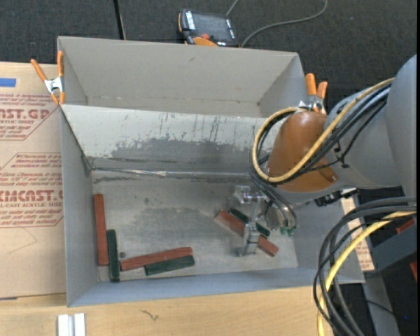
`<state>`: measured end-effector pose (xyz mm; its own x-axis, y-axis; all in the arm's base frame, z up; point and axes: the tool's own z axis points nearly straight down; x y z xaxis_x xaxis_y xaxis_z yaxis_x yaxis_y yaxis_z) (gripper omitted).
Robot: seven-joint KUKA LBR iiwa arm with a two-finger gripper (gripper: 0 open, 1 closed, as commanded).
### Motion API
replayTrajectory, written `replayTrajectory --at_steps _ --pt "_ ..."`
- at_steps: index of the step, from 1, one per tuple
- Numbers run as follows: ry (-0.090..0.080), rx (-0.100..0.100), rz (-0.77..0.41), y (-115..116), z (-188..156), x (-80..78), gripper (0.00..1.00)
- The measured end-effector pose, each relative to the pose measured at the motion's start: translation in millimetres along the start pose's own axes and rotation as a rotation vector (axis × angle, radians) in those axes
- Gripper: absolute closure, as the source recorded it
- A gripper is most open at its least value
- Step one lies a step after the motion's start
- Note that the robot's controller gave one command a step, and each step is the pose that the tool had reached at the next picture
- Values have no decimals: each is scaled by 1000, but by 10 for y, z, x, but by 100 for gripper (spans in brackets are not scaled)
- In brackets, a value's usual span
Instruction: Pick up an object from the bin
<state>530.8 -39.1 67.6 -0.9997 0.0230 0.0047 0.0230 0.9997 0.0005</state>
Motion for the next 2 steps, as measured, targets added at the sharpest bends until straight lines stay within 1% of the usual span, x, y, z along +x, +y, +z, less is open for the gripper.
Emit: replayTrajectory --at_steps 1,2 --pt "-5 0 -2 8 -21 -20 100" --pt "-16 3 -207 -240 -2112 -226 100"
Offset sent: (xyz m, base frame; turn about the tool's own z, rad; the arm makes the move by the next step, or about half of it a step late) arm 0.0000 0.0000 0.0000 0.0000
